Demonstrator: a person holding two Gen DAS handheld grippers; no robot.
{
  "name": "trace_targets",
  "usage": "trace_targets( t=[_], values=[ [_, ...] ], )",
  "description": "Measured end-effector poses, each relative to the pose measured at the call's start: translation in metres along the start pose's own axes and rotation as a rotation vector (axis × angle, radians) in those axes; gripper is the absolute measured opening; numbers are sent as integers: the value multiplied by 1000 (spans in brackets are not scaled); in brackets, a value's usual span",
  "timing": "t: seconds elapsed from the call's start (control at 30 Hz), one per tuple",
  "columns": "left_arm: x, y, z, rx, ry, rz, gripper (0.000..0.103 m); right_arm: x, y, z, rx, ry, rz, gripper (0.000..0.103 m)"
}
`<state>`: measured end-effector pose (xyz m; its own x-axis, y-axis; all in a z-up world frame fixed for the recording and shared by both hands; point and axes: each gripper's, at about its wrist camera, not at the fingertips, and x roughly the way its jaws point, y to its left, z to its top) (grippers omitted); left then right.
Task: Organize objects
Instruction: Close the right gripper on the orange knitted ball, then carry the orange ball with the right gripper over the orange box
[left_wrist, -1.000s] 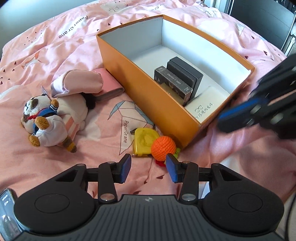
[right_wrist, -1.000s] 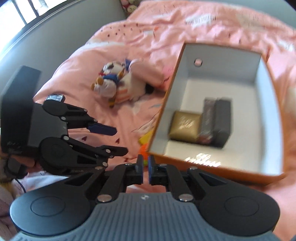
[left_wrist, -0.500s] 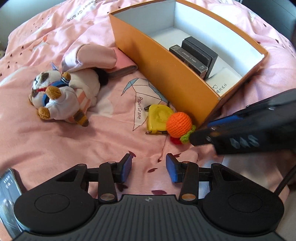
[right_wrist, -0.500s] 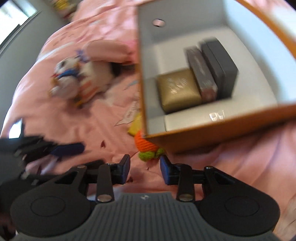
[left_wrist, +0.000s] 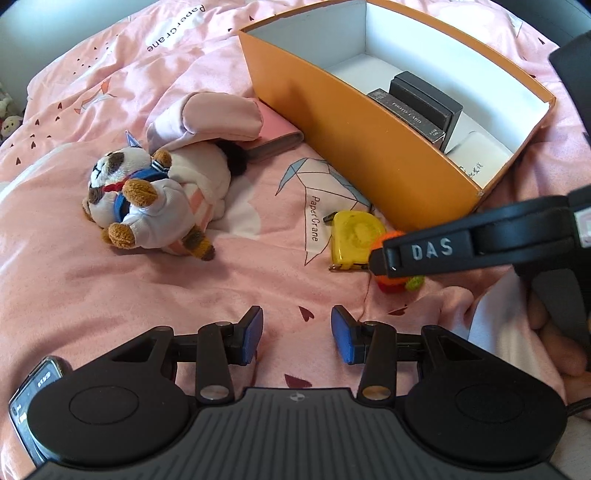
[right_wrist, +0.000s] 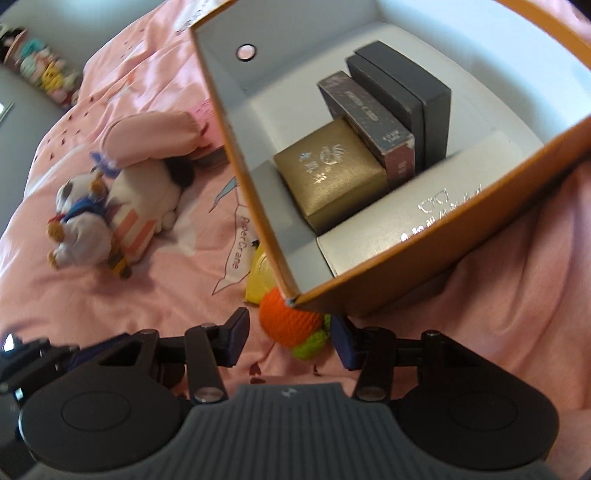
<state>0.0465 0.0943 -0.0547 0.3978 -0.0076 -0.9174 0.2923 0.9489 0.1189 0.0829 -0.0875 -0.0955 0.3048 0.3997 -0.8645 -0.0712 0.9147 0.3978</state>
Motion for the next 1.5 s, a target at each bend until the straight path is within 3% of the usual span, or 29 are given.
trace_targets(
  t=[0.1,0.37,0.73,1.2,1.4,1.5],
  values=[
    [2,1,2,3,1,-5,51,8,-6,4,70,12,8,47],
    [7,-1,7,19,19,4,51,16,1,6,-33,75,-20,53],
    [1,-9,-4,-34,10,16,51,10,1,6,-110,103,21,46],
    [-54,-21,-9,-41,-117,-27,51,-73,-7,5,-363,64,182,45],
    [-61,-19,-2,-35,-153,-42,51,-119,-7,16,-507,-21,280,44],
    [-58,-18,4,-26,-171,-64,51,-142,-6,28,-618,-85,268,45]
  ],
)
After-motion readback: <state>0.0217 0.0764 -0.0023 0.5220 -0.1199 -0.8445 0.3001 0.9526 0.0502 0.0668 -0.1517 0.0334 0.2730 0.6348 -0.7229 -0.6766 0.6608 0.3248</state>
